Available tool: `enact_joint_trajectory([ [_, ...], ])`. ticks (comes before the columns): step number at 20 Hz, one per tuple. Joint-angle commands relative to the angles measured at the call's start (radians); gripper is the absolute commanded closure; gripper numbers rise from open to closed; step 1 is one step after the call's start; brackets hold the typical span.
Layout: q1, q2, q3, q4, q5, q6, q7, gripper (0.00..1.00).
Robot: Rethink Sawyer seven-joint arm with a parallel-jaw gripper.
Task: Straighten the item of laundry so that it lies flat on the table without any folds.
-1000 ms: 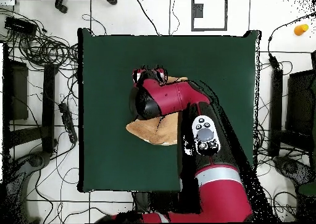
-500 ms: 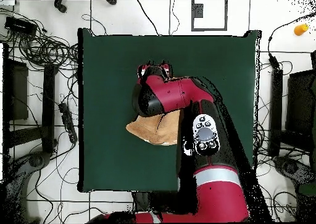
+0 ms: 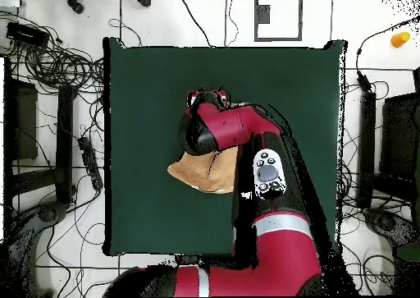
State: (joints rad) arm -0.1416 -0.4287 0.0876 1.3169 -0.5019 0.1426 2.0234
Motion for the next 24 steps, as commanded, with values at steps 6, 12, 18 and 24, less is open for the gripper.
enact_joint_trajectory([
  [6, 0.004, 0.119, 0.054, 0.008, 0.029, 0.156, 0.024, 0.00],
  [12, 0.004, 0.125, 0.051, 0.014, 0.031, 0.146, 0.034, 0.00],
  [18, -0.002, 0.143, 0.057, 0.021, 0.032, 0.137, 0.037, 0.00],
  [24, 0.005, 0.142, 0.049, 0.020, 0.027, 0.131, 0.039, 1.00],
])
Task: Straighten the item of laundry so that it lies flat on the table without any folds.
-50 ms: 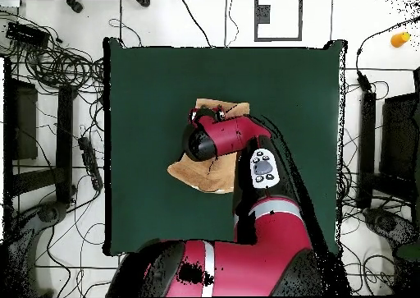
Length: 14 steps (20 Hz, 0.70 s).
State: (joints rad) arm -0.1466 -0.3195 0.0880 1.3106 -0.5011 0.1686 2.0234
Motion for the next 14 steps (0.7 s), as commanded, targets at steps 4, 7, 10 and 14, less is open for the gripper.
enact_joint_trajectory([
  [4, 0.015, 0.034, 0.044, 0.024, 0.025, 0.112, 0.037, 1.00],
  [7, 0.024, 0.035, 0.036, 0.021, 0.023, 0.116, 0.039, 1.00],
  [10, 0.032, 0.035, 0.030, 0.025, 0.026, 0.113, 0.050, 1.00],
  [14, 0.043, 0.037, 0.022, 0.018, 0.021, 0.101, 0.054, 1.00],
])
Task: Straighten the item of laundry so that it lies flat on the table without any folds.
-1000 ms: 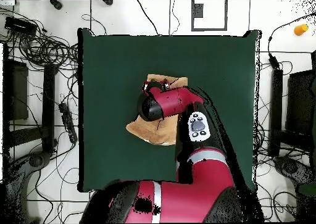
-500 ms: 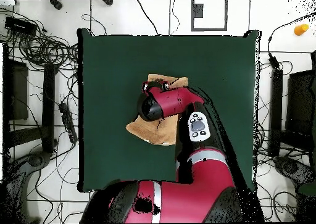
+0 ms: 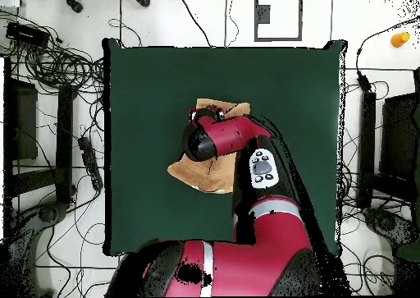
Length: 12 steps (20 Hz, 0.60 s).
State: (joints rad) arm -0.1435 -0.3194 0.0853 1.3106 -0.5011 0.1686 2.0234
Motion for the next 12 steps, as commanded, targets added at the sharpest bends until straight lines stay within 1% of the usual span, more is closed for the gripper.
enact_joint_trajectory([
  [1, 0.038, 0.035, 0.027, 0.027, 0.022, 0.093, 0.058, 1.00],
  [4, 0.050, 0.031, 0.015, 0.040, 0.022, 0.081, 0.074, 1.00],
  [5, 0.041, 0.031, 0.027, 0.049, 0.029, 0.091, 0.070, 1.00],
  [6, 0.045, 0.033, 0.023, 0.052, 0.030, 0.086, 0.075, 0.00],
  [9, 0.046, 0.040, 0.019, 0.065, 0.040, 0.113, 0.082, 0.00],
  [12, 0.043, 0.050, 0.027, 0.075, 0.039, 0.106, 0.076, 0.00],
])
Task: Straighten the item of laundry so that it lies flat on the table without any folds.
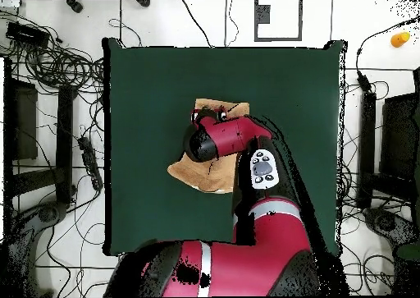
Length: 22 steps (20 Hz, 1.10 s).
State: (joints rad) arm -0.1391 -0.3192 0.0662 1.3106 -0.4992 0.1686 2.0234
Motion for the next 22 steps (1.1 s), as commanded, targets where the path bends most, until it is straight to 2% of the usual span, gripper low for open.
enact_joint_trajectory([
  [1, 0.040, 0.052, 0.046, 0.074, 0.038, 0.106, 0.075, 0.00],
  [11, 0.042, 0.139, 0.042, 0.019, 0.031, 0.089, 0.070, 0.00],
  [19, 0.036, 0.171, 0.061, 0.001, 0.038, 0.119, 0.048, 0.00],
  [20, 0.039, 0.171, 0.058, -0.001, 0.040, 0.123, 0.047, 1.00],
  [22, 0.048, 0.171, 0.048, -0.004, 0.042, 0.129, 0.052, 1.00],
])
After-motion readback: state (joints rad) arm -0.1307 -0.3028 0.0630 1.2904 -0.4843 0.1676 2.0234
